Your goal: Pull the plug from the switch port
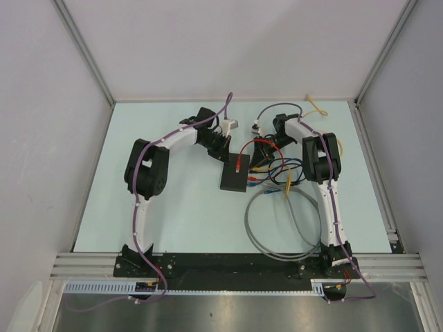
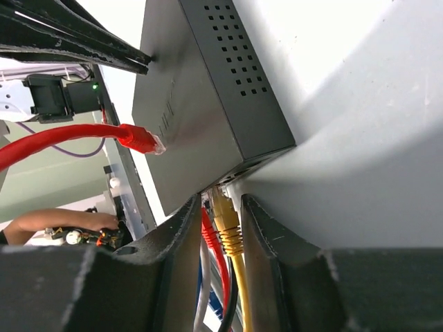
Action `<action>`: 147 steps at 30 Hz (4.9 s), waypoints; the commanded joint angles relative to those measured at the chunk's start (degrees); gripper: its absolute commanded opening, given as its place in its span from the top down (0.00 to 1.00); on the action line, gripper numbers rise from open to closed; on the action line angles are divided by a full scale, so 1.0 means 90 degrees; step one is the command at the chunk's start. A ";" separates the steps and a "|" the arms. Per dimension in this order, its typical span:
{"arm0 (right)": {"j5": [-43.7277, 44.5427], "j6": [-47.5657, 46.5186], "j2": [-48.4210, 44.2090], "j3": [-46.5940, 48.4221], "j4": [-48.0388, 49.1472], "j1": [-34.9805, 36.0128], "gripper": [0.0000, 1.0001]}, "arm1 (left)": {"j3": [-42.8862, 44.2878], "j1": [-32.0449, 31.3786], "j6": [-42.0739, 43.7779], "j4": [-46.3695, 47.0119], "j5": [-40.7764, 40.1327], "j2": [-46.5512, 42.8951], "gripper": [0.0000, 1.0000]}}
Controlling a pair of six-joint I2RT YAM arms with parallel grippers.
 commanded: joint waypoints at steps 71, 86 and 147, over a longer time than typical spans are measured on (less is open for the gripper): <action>0.1648 -0.0829 0.0956 0.1225 -0.0642 -0.0115 1.00 | -0.0282 -0.0186 0.0494 -0.0038 -0.0744 0.0202 1.00; 0.0837 -0.1766 0.1171 0.1546 -0.1520 -0.0467 1.00 | -0.0340 -0.0216 0.0534 -0.0058 -0.0822 0.0173 1.00; 0.1989 0.0607 -0.4804 -0.2649 0.1956 -0.1913 0.51 | -0.0223 -0.0147 0.0163 0.0128 -0.0402 0.0310 1.00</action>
